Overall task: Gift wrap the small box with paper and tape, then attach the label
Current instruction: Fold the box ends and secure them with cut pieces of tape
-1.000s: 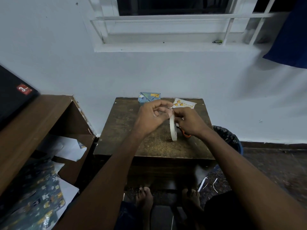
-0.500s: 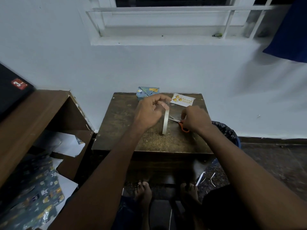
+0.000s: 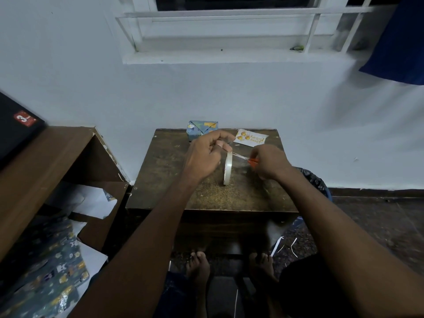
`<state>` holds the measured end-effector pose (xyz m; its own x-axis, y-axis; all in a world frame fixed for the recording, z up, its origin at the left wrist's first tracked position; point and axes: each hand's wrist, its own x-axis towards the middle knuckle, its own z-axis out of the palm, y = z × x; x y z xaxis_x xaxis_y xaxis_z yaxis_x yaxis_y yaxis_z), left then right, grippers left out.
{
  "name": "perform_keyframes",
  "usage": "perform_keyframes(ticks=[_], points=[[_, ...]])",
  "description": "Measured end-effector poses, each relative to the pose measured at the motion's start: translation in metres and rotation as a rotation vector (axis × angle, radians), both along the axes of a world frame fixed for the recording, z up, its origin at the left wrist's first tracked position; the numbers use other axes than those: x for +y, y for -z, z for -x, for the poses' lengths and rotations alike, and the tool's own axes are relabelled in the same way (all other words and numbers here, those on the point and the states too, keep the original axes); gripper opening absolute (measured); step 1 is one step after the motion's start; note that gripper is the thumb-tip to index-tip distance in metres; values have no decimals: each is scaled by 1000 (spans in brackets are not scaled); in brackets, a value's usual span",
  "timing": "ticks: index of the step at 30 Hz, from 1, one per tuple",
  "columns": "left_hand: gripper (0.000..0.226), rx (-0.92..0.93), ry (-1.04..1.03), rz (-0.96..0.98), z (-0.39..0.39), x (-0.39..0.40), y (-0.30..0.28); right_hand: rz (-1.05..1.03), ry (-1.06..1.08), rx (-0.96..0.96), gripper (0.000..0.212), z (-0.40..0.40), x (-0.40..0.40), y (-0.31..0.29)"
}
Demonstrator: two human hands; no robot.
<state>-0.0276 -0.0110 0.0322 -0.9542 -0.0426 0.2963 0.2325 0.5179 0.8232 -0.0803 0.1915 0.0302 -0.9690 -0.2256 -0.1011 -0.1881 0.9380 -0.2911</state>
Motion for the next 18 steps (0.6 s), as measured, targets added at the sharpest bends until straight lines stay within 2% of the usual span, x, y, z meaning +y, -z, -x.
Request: perform_keyframes(ticks=[3,7,12,18], points=[[39,-2,1,-21,0,0,-1,212,17,-163,37,4,12,-12],[41,-14,1,-21,1,1,-1,411,-55,-175,32,-2,28,-29],[38,-14,-1,18,1,0,-2,458,-182,-205,32,-7,35,-38],[40,-14,-7,51,1,0,-3,462,-197,-101,42,-6,28,-39]])
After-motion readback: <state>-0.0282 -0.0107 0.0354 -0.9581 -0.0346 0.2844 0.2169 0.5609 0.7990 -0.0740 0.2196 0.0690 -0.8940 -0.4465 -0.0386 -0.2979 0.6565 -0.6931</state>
